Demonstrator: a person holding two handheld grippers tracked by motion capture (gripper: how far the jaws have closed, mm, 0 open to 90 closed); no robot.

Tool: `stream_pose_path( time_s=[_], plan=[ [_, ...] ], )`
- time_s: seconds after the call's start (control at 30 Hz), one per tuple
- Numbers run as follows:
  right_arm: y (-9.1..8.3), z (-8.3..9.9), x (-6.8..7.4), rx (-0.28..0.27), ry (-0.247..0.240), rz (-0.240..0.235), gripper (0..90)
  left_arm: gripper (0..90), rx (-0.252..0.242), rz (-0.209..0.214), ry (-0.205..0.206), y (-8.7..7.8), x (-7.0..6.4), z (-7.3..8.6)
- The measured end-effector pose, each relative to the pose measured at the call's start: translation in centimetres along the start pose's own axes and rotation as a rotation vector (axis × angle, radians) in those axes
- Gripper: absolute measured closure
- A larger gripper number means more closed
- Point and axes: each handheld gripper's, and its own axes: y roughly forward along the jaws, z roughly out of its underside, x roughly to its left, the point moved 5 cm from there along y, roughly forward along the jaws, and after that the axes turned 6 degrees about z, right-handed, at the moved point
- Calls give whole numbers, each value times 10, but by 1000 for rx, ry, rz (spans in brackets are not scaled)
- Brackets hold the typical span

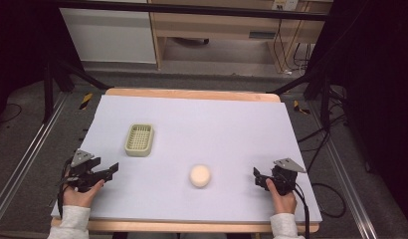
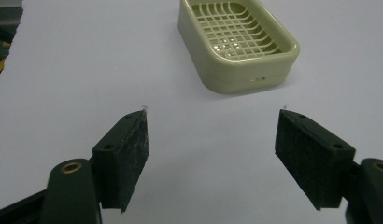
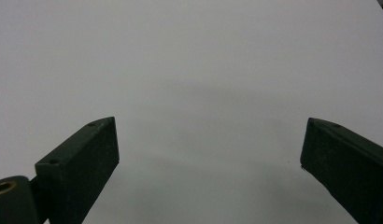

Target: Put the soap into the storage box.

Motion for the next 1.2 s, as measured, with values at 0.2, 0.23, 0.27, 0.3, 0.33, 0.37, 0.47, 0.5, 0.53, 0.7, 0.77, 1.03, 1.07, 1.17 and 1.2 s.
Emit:
stream_pose_path(
  time_s=[0.2, 0.23, 0.27, 0.3, 0.33, 0.37, 0.47, 0.5, 0.53, 0.7, 0.77, 1.03, 1.07, 1.17, 1.2],
  plan=[
    [0, 0, -1, -2, 4, 0, 47, 291, -27, 25, 0, -4, -7, -5],
    [0, 0, -1, -2, 4, 0, 47, 291, -29, 27, -1, -4, -8, -5],
    [0, 0, -1, -2, 3, 0, 47, 292, -32, 27, -2, -4, -9, -6],
    [0, 0, -1, -3, 4, 2, 48, 292, -33, 28, 1, -4, -9, -6],
    [0, 0, 0, 0, 3, 2, 48, 292, -32, 30, 2, -5, -10, -7],
    [0, 0, 0, 0, 3, 2, 48, 292, -34, 29, 6, -5, -11, -7],
    [0, 0, 0, 4, 3, -4, 48, 289, -36, 32, 8, -5, -12, -10],
    [1, 0, 0, 4, 3, -4, 48, 287, -35, 34, 12, -5, -14, -10],
    [1, 0, 0, 6, 3, -5, 48, 285, -38, 34, 15, -5, -15, -11],
    [1, 0, 0, 12, 0, -10, 48, 267, -32, 46, 37, -4, -20, -15],
    [1, 0, 0, 10, -3, -8, 47, 265, -31, 50, 45, -3, -23, -17],
    [1, 0, 0, 10, -3, -9, 48, 251, -41, 56, 58, -6, -30, -21],
    [1, 0, 0, 9, -3, -9, 47, 249, -42, 57, 61, -6, -31, -21],
    [1, 0, 0, 9, -4, -9, 48, 247, -46, 61, 67, -6, -34, -23],
    [1, 0, 0, 10, -4, -9, 48, 246, -44, 65, 69, -6, -35, -24]
  ],
)
